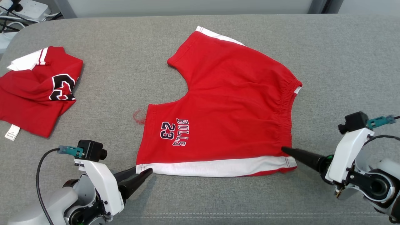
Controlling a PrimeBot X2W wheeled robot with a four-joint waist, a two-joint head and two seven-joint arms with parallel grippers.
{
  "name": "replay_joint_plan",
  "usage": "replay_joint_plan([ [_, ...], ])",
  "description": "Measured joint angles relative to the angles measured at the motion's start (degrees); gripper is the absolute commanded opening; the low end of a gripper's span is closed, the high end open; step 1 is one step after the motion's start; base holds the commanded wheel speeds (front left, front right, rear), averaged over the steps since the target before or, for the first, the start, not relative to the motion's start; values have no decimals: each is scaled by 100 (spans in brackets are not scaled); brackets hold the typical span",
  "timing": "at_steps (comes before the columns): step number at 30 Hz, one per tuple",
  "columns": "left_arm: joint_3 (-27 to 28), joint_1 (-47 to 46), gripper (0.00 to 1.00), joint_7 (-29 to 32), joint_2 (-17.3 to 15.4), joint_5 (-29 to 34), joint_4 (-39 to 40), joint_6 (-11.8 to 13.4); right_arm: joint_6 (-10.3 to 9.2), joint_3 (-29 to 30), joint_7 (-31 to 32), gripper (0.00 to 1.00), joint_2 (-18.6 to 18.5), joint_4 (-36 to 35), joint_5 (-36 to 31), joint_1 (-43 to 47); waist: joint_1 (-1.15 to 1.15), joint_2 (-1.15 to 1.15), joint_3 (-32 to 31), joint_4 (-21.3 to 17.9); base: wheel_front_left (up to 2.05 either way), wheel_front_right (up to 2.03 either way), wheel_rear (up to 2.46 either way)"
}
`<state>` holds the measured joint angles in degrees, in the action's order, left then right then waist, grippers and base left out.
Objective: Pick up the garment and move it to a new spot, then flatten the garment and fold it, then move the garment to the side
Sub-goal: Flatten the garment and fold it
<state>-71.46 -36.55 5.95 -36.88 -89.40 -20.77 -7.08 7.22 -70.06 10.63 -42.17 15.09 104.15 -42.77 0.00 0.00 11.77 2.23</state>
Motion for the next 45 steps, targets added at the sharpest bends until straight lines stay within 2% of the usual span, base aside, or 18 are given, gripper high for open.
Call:
replay_joint_plan([
  [5,32,-6,100,-414,-31,216,31,0,0,159,-389,100,-74,-65,-191,-1,0,0,-30,14,0,0,0],
  [10,165,-30,100,-1354,-41,668,-35,0,0,428,-1386,100,-122,171,-662,-1,0,0,-119,9,0,0,0],
  [14,325,-29,100,-1883,15,857,-300,0,0,614,-2191,100,44,468,-942,44,0,0,-223,-8,0,0,0],
  [17,634,-8,100,-2020,144,1040,-579,0,0,803,-2423,100,198,722,-1201,214,0,0,-328,-27,0,0,0],
  [20,1281,103,100,-2020,358,1523,-776,0,0,1261,-2439,100,379,1066,-1683,374,0,0,-431,-52,0,0,0],
  [24,2383,572,100,-2036,745,2309,-809,0,0,2472,-2482,100,776,1346,-2613,685,0,0,-564,-94,0,0,0],
  [31,3639,1414,100,-2036,1321,3521,-805,0,0,4084,-2486,100,1546,1296,-4265,1651,0,0,-800,-146,0,0,0],
  [39,4900,2085,100,-2036,1824,4654,-675,23,0,5363,-2486,100,2191,1093,-5856,2449,0,0,-1076,-133,0,0,0],
  [41,5146,2230,100,-2035,1904,5066,-563,73,0,5564,-2486,100,2338,1020,-6170,2597,0,0,-1115,-125,0,0,0],
  [42,5458,2377,100,-2036,2014,5427,-427,140,0,5772,-2486,100,2493,969,-6451,2710,0,0,-1137,-121,0,0,0],
  [45,5836,2578,100,-2036,2185,5890,-278,171,0,6090,-2486,100,2685,912,-6890,2836,0,0,-1163,-121,0,0,0],
])
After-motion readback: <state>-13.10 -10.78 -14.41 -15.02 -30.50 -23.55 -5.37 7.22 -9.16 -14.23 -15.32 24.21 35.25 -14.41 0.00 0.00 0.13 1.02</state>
